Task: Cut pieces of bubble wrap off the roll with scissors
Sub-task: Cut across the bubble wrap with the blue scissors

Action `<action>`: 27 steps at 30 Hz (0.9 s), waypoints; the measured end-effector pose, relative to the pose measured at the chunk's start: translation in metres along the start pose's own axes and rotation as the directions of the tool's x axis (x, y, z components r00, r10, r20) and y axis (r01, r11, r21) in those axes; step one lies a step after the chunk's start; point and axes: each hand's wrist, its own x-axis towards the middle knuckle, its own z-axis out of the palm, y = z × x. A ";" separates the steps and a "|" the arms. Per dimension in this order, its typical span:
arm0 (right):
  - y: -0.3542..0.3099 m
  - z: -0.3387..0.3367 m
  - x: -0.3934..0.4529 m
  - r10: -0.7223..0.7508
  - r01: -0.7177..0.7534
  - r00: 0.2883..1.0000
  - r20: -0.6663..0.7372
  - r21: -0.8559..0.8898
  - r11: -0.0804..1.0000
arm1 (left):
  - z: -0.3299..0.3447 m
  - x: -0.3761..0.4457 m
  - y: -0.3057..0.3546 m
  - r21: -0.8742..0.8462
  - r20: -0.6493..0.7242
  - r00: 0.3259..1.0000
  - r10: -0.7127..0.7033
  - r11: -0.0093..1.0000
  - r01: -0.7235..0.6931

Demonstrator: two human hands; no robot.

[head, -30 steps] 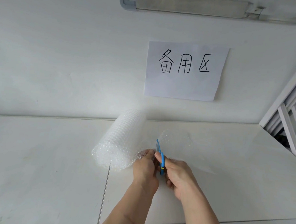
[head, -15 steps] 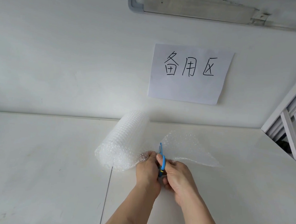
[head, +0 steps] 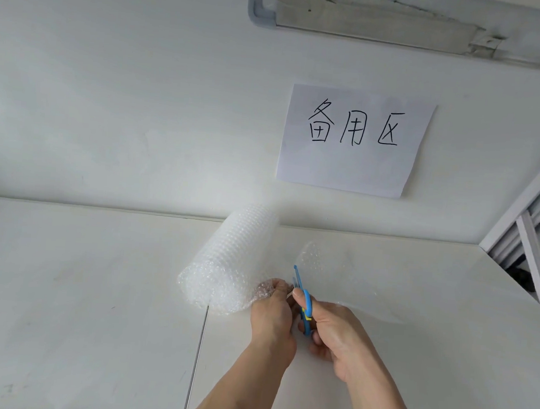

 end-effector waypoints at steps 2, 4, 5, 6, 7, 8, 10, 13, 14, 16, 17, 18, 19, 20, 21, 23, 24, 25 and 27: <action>0.001 -0.002 -0.002 -0.015 0.015 1.000 -0.003 -0.042 0.999 | 0.000 0.001 0.000 0.008 -0.004 1.000 0.000 1.000 0.000; 0.003 -0.003 -0.005 -0.002 0.003 1.000 0.022 -0.045 0.999 | -0.001 0.004 -0.002 0.027 -0.011 1.000 0.000 1.000 0.000; 0.003 -0.004 -0.007 0.009 -0.008 0.999 0.036 -0.039 0.999 | -0.002 0.006 -0.003 0.036 -0.023 1.000 0.002 0.999 -0.001; 0.004 -0.004 -0.010 0.019 -0.017 0.999 0.046 -0.035 0.999 | -0.002 0.008 -0.004 0.050 -0.033 0.999 0.003 0.999 -0.001; 0.004 -0.005 -0.012 0.026 -0.024 0.998 0.054 -0.034 0.999 | -0.002 0.009 -0.005 0.065 -0.037 0.999 0.001 0.998 0.001; 0.004 -0.005 -0.013 0.028 -0.026 0.998 0.059 -0.036 0.999 | -0.002 0.010 -0.005 0.076 -0.038 0.999 -0.005 0.997 0.008; 0.004 -0.003 -0.015 0.019 -0.016 0.999 0.051 -0.056 0.998 | -0.001 0.008 -0.005 0.081 -0.041 0.999 -0.018 0.996 0.022; 0.000 0.000 -0.011 -0.011 0.013 1.000 0.025 -0.108 0.994 | 0.000 0.006 -0.004 0.107 -0.037 0.999 -0.011 0.994 0.015; -0.003 0.000 -0.009 -0.013 0.016 1.000 0.027 -0.127 0.992 | 0.000 0.006 -0.003 0.125 -0.042 0.999 -0.007 0.992 0.013; -0.011 0.000 -0.006 -0.009 0.015 0.999 0.039 -0.179 0.984 | -0.001 0.005 -0.002 0.167 -0.048 0.999 -0.015 0.986 0.022; -0.014 -0.001 -0.004 -0.004 0.014 0.999 0.048 -0.206 0.978 | -0.002 0.004 -0.002 0.186 -0.052 0.998 -0.025 0.982 0.034; -0.016 -0.002 -0.003 0.001 0.012 0.998 0.058 -0.229 0.973 | -0.002 0.004 -0.001 0.196 -0.051 0.998 -0.028 0.980 0.038; -0.019 -0.003 -0.001 0.005 0.012 0.998 0.068 -0.250 0.968 | -0.003 0.003 -0.001 0.192 -0.045 0.999 -0.023 0.981 0.031; -0.021 -0.004 0.001 0.008 0.013 0.997 0.075 -0.266 0.964 | -0.003 0.002 -0.001 0.183 -0.036 0.999 -0.015 0.983 0.021; -0.023 -0.005 0.003 0.008 0.015 0.997 0.080 -0.278 0.960 | -0.002 0.001 -0.001 0.167 -0.024 1.000 -0.009 0.986 0.013; -0.025 -0.006 0.009 0.003 0.022 0.997 0.082 -0.291 0.956 | -0.002 0.002 -0.002 0.133 0.009 1.000 -0.004 0.991 0.002; -0.025 -0.006 0.012 -0.002 0.026 0.997 0.079 -0.292 0.956 | -0.002 0.003 -0.003 0.122 0.017 1.000 -0.002 0.993 0.000; -0.025 -0.007 0.014 -0.011 0.032 0.997 0.075 -0.288 0.957 | -0.002 0.003 -0.004 0.114 0.022 1.000 0.003 0.993 -0.005; -0.021 -0.007 0.018 -0.024 0.042 0.997 0.070 -0.270 0.962 | -0.002 0.004 -0.004 0.091 0.026 0.999 0.022 0.996 -0.024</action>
